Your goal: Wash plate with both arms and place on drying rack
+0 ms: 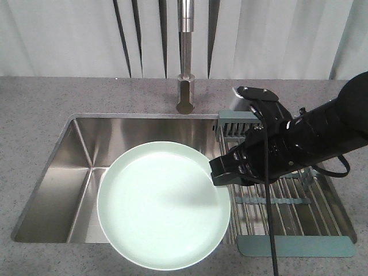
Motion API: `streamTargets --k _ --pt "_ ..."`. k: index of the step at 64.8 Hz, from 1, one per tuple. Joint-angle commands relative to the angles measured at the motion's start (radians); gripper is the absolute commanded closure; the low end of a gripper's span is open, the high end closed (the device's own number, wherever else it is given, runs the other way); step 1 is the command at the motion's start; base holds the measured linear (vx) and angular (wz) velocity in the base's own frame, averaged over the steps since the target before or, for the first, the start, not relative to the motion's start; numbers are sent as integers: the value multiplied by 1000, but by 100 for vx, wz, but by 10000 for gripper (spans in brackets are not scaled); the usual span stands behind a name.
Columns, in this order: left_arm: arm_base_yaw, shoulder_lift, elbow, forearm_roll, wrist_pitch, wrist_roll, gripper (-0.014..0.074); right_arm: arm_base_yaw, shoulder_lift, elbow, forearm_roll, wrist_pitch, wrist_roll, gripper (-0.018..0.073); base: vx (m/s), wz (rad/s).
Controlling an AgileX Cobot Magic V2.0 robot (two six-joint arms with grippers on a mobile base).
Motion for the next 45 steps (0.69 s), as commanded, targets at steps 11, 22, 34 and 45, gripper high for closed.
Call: streamTargets --k 11,22,34,45 --pt "-5 -15 -29 -2 -73 -4 603 -3 -39 -26 40 -22 -8 561 1 -3" --pt "-5 -15 -29 -2 -73 -4 603 -3 -39 -26 40 -22 -8 561 3 -6" --pt "-5 -15 -29 -2 -73 -4 603 -3 -39 -26 40 -22 -8 561 5 -6" --pt "-5 -15 -29 -2 -73 -4 603 -3 -39 -26 40 -22 -8 561 6 -5"
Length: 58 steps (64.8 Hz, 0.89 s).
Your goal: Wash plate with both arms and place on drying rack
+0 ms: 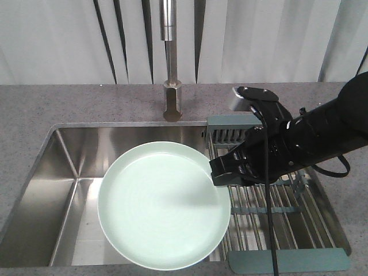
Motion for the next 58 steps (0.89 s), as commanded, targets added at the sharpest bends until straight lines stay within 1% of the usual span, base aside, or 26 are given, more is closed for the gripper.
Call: streamTargets --k 1,58 --pt "-5 -15 -29 -2 -73 -4 603 -3 -39 -26 40 -22 -8 561 6 -4" --pt "-5 -15 -29 -2 -73 -4 603 -3 -39 -26 40 -22 -8 561 2 -1"
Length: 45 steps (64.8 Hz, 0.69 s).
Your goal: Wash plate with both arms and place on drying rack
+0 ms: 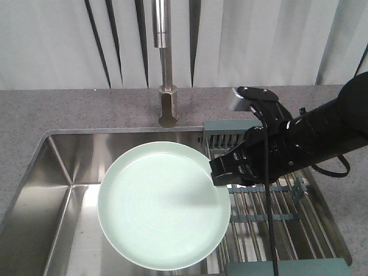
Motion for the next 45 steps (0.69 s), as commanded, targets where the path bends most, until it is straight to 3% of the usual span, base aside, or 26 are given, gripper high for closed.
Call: streamTargets --k 1,45 --pt "-5 -15 -29 -2 -73 -4 603 -3 -39 -26 40 -22 -8 561 0 0" --pt "-5 -15 -33 -1 -75 -4 603 -3 -39 -26 40 -22 -8 561 0 0"
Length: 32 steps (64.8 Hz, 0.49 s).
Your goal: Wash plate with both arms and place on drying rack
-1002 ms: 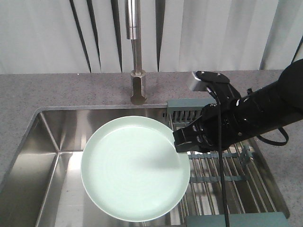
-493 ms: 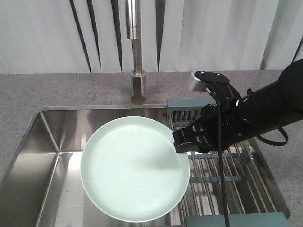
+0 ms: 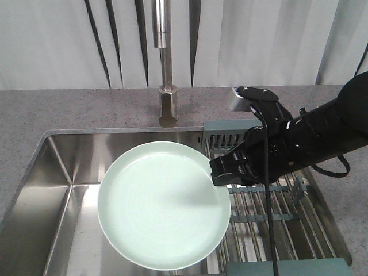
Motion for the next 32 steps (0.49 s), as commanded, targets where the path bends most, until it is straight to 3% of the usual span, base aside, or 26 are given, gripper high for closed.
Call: streamTargets --k 1,16,32 --pt "-5 -15 -37 -1 -74 -4 603 -3 -39 -26 40 -22 -8 561 0 0" --pt "-5 24 -226 -1 -80 -10 603 -3 -39 -26 40 -22 -8 561 0 0" --pt "-5 242 -536 -1 135 -10 603 -3 -39 -26 40 -22 -8 561 0 0"
